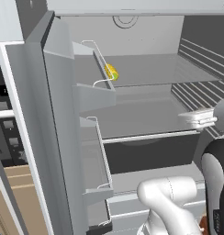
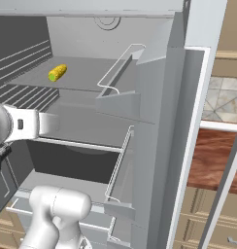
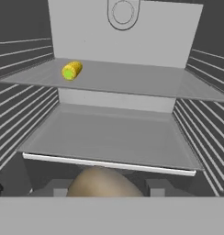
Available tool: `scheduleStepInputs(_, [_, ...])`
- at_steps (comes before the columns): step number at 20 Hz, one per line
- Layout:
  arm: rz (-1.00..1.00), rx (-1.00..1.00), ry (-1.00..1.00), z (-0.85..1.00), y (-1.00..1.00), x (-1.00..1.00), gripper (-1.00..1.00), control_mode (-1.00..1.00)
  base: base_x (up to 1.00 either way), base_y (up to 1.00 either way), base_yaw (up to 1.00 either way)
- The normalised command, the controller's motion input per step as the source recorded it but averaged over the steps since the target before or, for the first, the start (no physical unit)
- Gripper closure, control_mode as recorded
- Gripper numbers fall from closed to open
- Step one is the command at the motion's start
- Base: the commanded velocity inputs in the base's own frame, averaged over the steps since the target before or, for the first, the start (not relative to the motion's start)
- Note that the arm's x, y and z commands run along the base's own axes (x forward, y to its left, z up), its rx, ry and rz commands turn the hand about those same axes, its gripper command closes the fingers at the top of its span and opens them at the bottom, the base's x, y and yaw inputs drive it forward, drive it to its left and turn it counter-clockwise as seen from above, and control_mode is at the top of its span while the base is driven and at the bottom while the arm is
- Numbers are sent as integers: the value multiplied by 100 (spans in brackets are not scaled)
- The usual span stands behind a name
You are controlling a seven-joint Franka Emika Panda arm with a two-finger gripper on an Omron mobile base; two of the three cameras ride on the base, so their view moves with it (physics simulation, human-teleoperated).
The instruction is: Gather the corn and mushroom from the fridge and place them on a tray on the dining counter. Then gather the chicken drumstick and fish from the fridge and place them on the other tray.
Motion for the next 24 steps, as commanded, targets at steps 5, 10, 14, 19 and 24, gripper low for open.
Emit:
scheduleStepInputs(5, [0,-7,-1,-43,1,-10,100,-100,0,0,0])
scheduleStepInputs(10, [-2,-1,-3,-14,0,-25,100,-100,0,0,0])
scheduleStepInputs(14, [-4,0,0,-7,0,-32,100,-100,0,0,0])
scheduleStepInputs(19, [-4,0,0,-7,0,-10,100,-100,0,0,0])
scheduleStepInputs(24, [0,0,0,-15,0,0,100,-100,0,0,0])
